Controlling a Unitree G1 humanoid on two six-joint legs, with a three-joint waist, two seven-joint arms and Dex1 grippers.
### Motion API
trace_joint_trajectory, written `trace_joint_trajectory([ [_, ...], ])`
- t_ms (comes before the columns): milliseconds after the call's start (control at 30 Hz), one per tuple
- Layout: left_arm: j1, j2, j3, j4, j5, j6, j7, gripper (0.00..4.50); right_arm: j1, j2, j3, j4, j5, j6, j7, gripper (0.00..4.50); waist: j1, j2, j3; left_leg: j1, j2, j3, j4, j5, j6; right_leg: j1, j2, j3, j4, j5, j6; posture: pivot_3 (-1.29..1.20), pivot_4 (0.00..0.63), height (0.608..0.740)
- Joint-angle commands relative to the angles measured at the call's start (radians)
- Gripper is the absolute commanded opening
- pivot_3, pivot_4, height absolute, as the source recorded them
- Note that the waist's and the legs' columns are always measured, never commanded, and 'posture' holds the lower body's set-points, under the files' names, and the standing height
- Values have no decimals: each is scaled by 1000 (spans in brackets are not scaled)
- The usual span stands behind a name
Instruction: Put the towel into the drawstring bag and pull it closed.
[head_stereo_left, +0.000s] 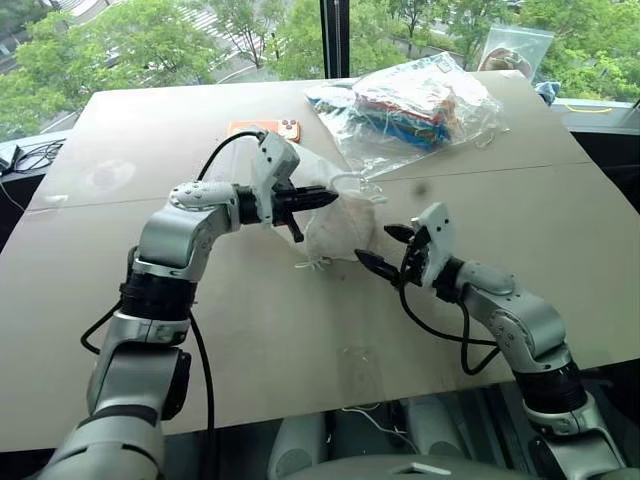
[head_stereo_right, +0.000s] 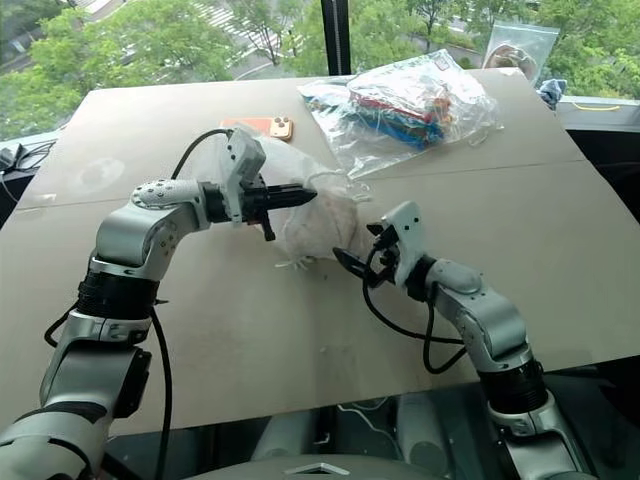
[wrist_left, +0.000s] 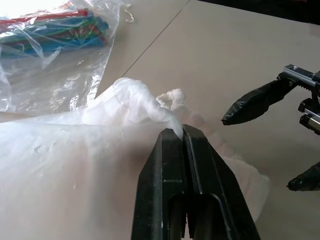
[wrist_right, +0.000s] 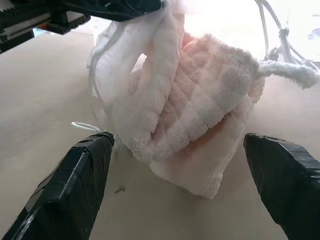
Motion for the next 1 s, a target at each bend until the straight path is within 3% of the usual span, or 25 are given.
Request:
trace_joint_trajectory([
  [33,-36,-21,5,-40,0,-13,-1,0,-58,58,15,90,-23,19,-35,4199,1,0,0,0,0,0,0,0,0,0,0,0,0,0,0,0,150,740],
  [200,-31,-48,1,-135,-18,57,26,0,-164,185,8,328,-77,-74,-58,2363,1,0,0,-1,0,0,1,0,0,0,0,0,0,0,0,0,150,740],
  [333,-28,-42,10,-183,-36,107,16,0,-235,241,12,430,-100,-202,2,242,1,0,0,-1,0,0,1,0,0,0,0,1,0,0,0,0,150,740],
  [367,-28,-37,13,-193,-44,124,9,0,-251,255,10,439,-97,-235,24,96,1,0,0,-1,1,0,1,0,0,0,0,0,0,0,0,0,150,740],
  [600,-7,15,61,-222,-110,286,30,0,-345,359,-51,544,-71,-447,104,96,-12,-1,1,0,3,0,0,0,0,0,0,1,1,0,0,0,150,740],
  [867,-56,24,118,-70,-66,262,123,0,-245,301,-42,448,-106,-458,124,96,-5,-1,1,-1,2,0,1,0,0,0,-1,1,1,0,0,0,150,740],
  [1000,-74,33,137,-69,-133,386,116,0,-234,290,-56,440,-106,-467,114,96,-6,-1,1,-1,2,-1,0,0,-1,0,0,0,1,0,0,0,150,740],
])
